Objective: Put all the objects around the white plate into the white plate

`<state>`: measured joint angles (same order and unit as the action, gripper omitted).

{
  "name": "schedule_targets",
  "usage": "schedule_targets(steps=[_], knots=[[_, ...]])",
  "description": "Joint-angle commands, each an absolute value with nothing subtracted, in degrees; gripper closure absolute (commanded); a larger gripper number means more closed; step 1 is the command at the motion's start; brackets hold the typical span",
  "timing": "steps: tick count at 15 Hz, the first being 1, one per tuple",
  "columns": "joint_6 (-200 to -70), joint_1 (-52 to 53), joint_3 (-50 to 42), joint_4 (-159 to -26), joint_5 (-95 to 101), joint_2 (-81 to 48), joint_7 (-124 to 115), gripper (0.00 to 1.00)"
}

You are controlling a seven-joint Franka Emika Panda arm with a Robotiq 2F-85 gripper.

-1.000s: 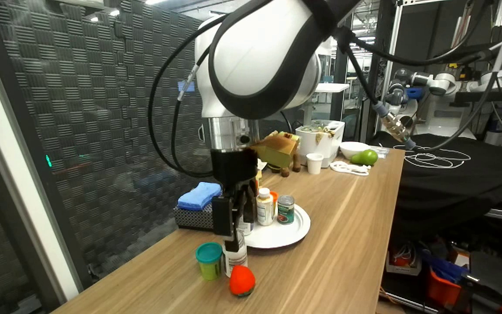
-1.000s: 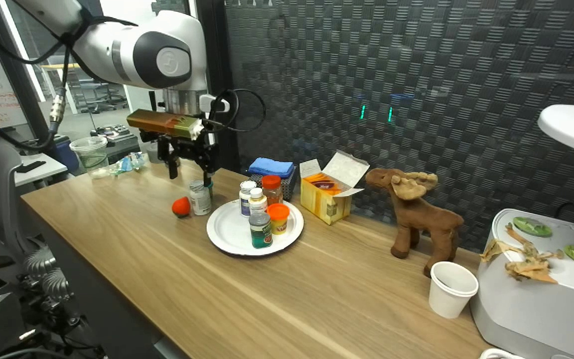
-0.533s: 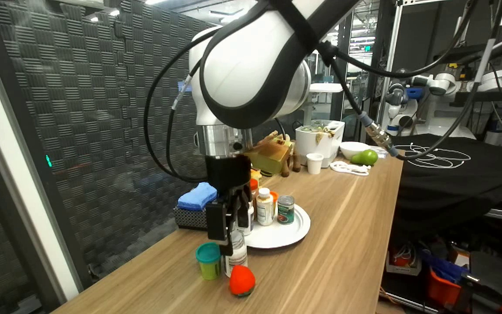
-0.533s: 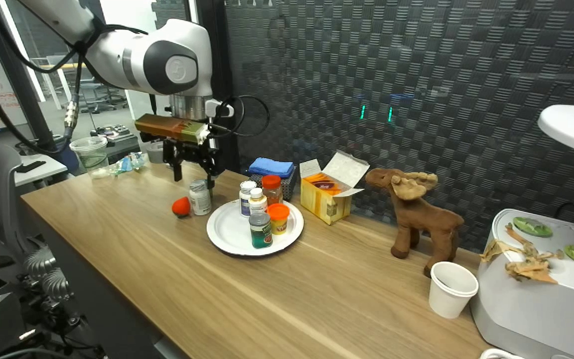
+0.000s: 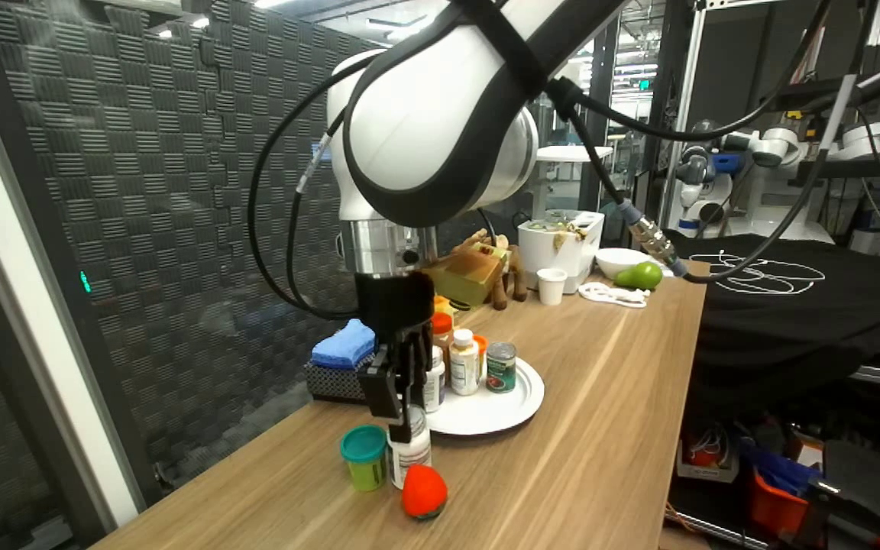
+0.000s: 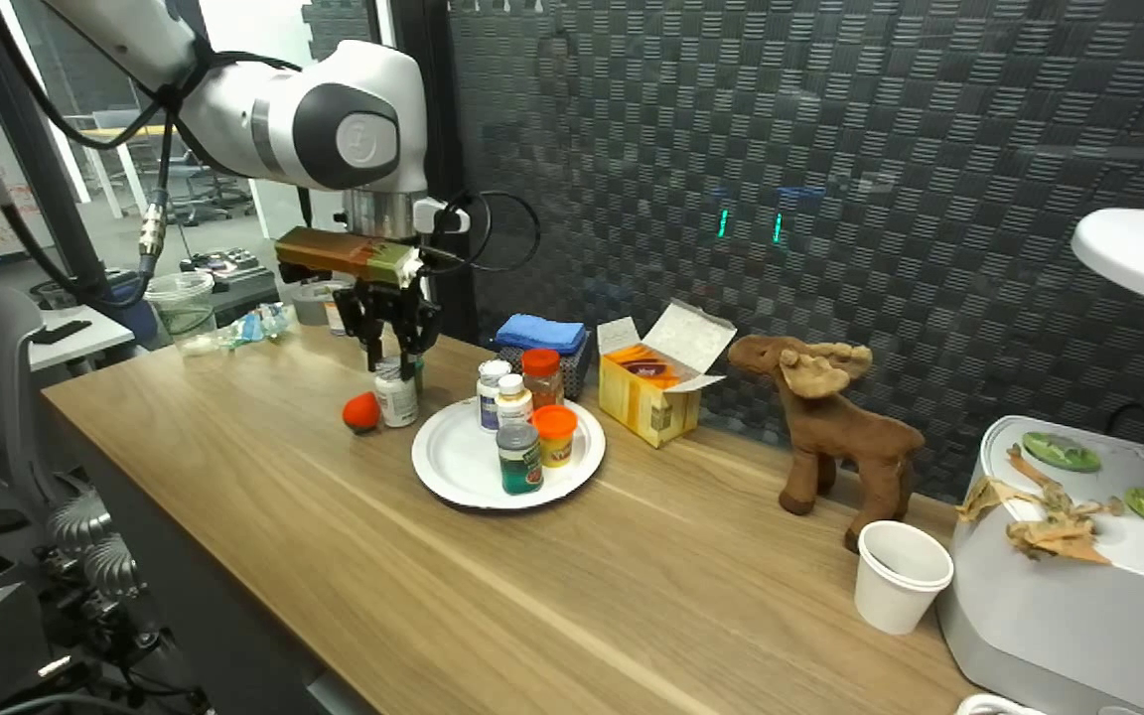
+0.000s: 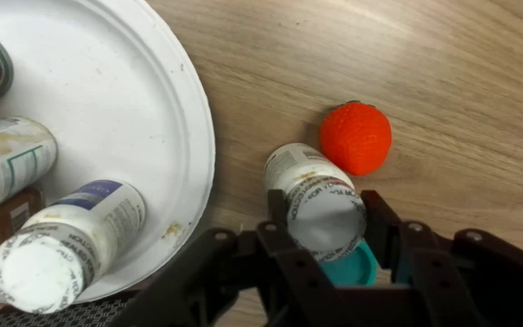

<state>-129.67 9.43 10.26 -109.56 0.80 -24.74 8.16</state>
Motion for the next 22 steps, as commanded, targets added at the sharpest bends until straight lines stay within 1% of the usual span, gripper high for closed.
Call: schedule_targets(steps=[1, 15, 22], knots=[[-128.58, 9.38, 10.23, -108.66, 0.24, -23.51, 7.64, 0.8], [-129.81, 4.41, 8.43, -119.59, -4.89, -9.25, 7.98, 0.8], [-133.06, 2.91, 5.52, -122.62, -3.72, -9.87, 8.03, 0.8]])
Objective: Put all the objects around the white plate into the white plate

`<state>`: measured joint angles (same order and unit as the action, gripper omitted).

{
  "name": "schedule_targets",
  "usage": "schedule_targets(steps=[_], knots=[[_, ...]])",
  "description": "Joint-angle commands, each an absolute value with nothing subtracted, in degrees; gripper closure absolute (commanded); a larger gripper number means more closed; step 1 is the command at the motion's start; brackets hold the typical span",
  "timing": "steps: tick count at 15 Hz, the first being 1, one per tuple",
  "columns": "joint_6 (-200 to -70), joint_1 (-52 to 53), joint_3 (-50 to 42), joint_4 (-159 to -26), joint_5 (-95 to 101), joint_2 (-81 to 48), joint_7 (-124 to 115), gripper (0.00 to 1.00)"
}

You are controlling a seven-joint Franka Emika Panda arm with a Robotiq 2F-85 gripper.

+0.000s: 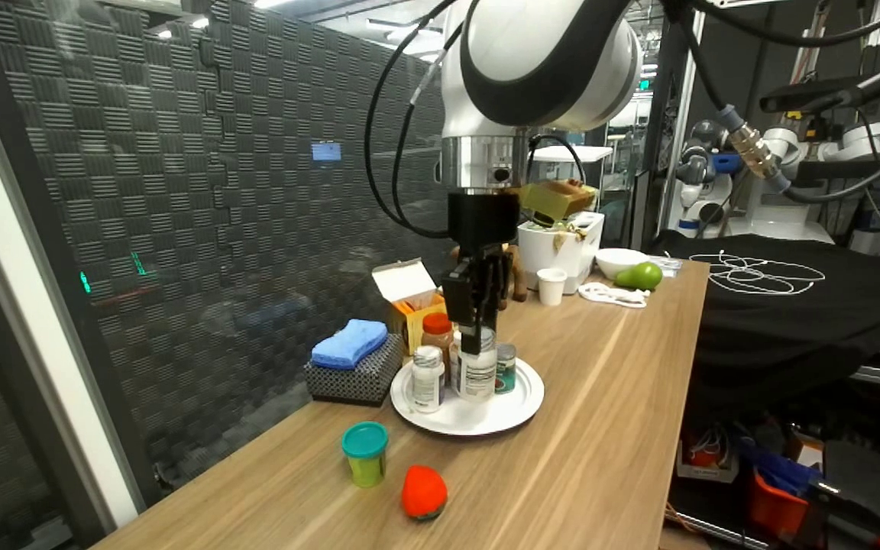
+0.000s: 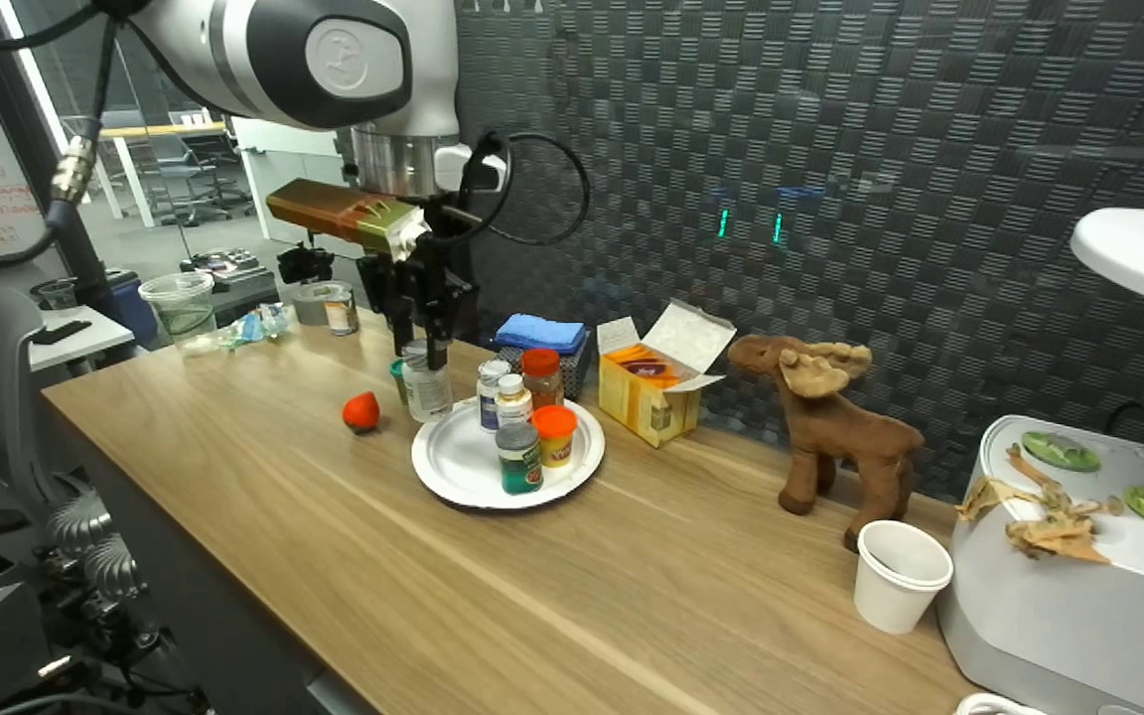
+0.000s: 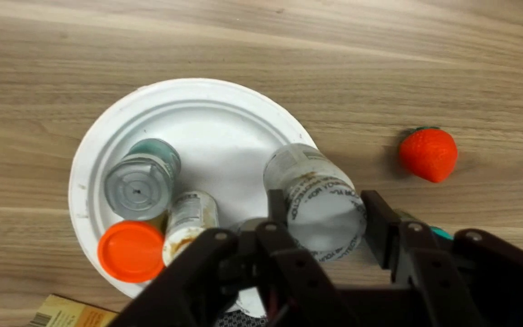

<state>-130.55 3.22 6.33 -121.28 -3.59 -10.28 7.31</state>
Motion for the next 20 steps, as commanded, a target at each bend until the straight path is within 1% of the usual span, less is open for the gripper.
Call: schedule_targets(steps=[1, 9, 20], knots=[[-133.68, 2.95, 5.08, -122.66, -2.82, -10.4, 7.6, 0.8], [-136.84, 2.44, 2.79, -122.17, 0.2, -13.61, 6.79, 0.8], [-138.7, 1.09, 2.06, -121.38, -0.08, -16.51, 7.3, 0.8]])
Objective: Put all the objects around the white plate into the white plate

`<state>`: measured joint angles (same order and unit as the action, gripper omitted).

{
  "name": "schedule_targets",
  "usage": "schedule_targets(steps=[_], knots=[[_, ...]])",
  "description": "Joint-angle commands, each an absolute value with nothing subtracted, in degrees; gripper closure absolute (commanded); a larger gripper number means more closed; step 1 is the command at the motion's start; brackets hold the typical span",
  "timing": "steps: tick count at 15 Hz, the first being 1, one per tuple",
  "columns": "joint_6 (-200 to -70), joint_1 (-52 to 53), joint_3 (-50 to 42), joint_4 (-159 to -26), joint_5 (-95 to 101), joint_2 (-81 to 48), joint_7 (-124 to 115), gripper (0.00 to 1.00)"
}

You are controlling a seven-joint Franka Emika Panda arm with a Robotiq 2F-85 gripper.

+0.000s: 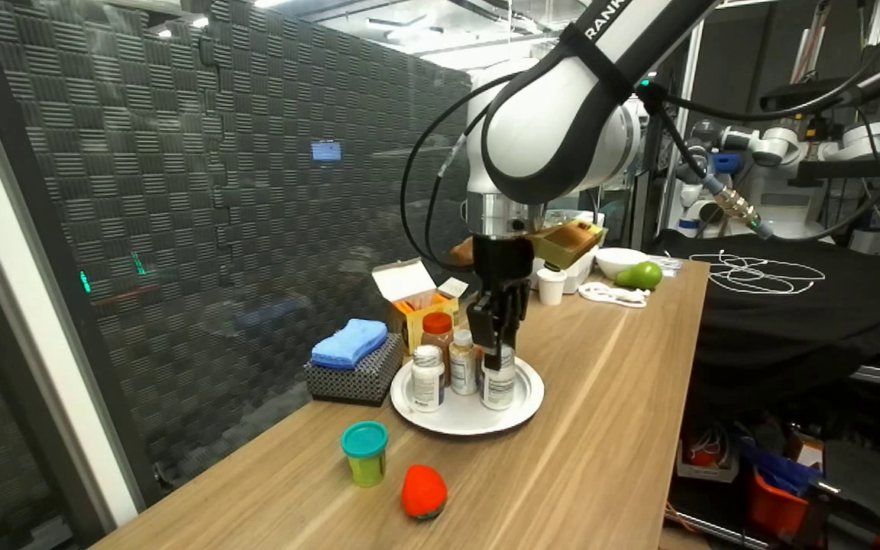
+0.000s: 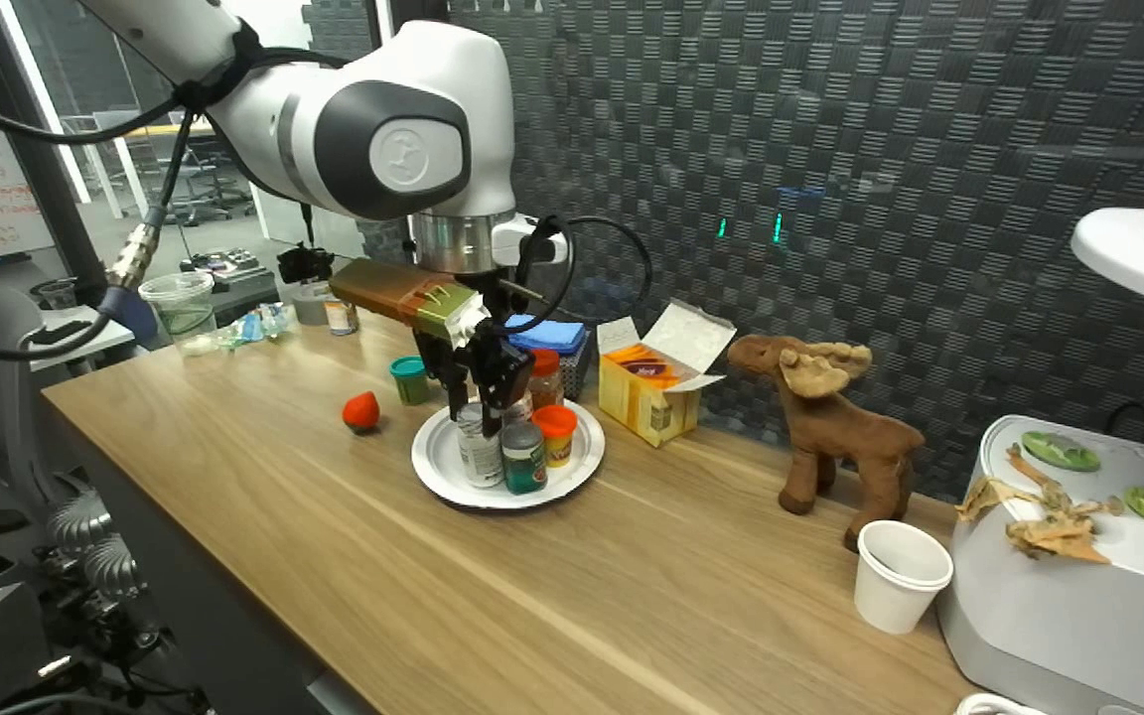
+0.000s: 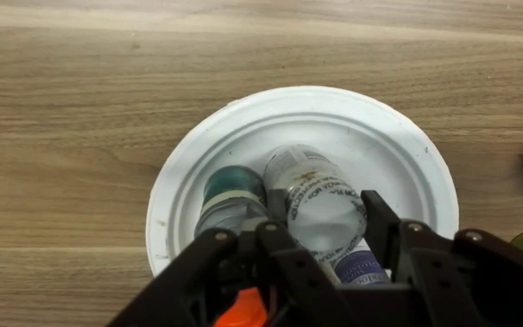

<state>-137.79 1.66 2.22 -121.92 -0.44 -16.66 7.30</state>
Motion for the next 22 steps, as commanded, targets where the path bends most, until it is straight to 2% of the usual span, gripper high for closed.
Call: schedule_targets(steps=[1, 2, 7, 17, 18, 22], knots=[[-138.7, 0.9, 2.04, -121.41, -0.22, -16.41, 7.34, 0.8], [-138.21, 0.55, 2.16, -121.59, -0.72, -15.87, 7.79, 0.38], [-138.38, -0.45, 2.35, -123.8, -1.91, -11.37, 8.09, 0.01], [-129.27, 1.5, 3.36, -127.44, -4.97, 4.33, 7.8, 0.0], [-131.48, 1.28, 2.79, -125.17, -4.01, -0.83, 7.17, 0.0], [-130.76, 1.48, 2.72, -125.43, -4.0, -0.4, 7.15, 0.0]])
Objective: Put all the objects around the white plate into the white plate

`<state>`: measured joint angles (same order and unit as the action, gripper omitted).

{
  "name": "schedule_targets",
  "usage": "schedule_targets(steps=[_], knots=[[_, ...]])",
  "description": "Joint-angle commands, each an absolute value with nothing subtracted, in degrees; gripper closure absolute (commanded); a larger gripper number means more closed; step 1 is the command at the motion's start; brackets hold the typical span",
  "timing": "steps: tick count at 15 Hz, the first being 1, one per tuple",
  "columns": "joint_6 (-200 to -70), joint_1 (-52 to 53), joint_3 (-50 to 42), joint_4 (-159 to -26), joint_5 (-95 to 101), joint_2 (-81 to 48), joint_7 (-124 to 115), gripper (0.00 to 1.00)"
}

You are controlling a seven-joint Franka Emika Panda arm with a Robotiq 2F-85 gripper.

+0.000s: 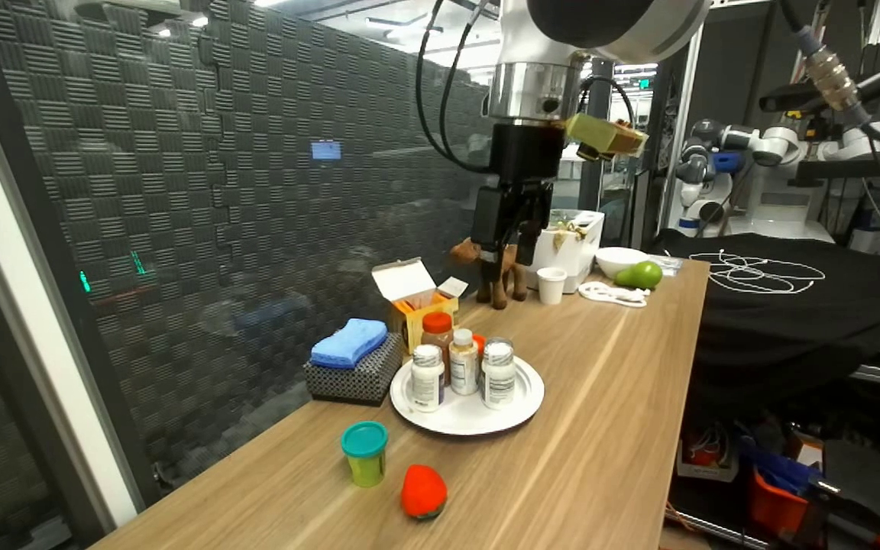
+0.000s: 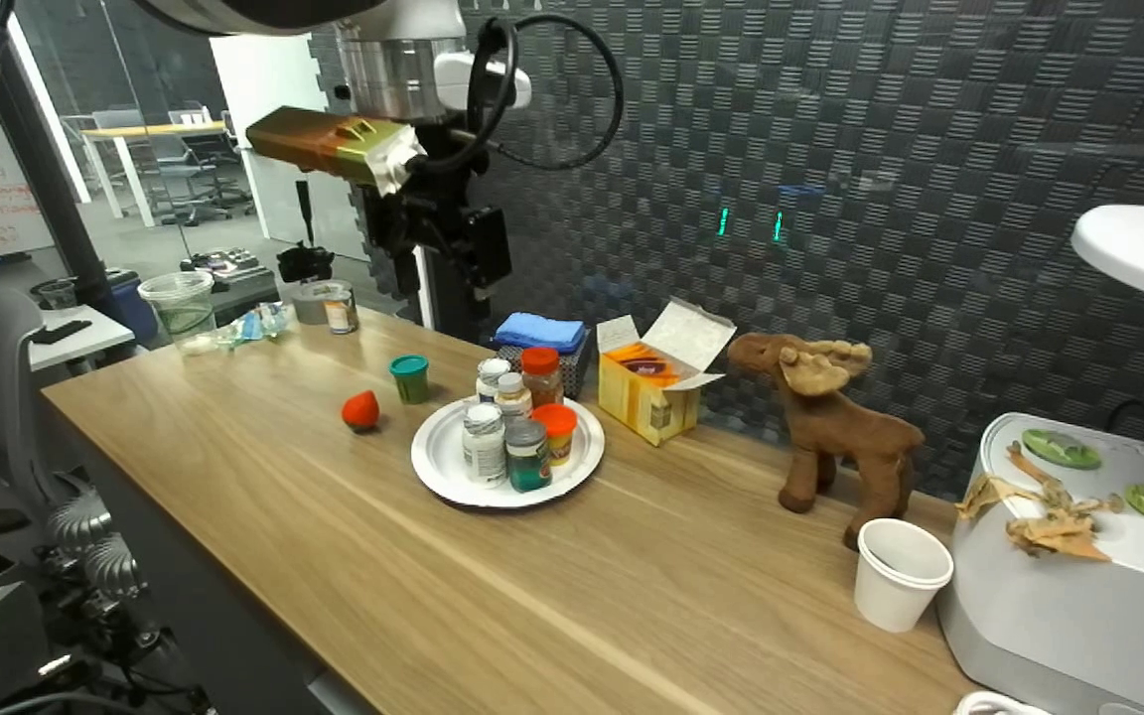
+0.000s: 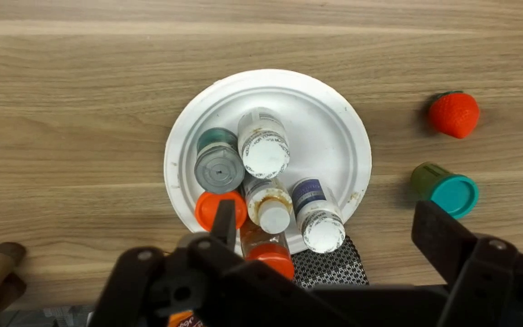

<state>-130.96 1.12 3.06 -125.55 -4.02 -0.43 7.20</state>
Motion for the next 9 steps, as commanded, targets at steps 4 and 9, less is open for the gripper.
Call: schedule_targets(steps=[4, 9], knots=[[-130.81, 1.4, 2.59, -125.36, -3.99, -1.36, 7.16, 0.0], [-130.81, 1.41, 2.59, -125.34, -3.99, -1.33, 7.16, 0.0]])
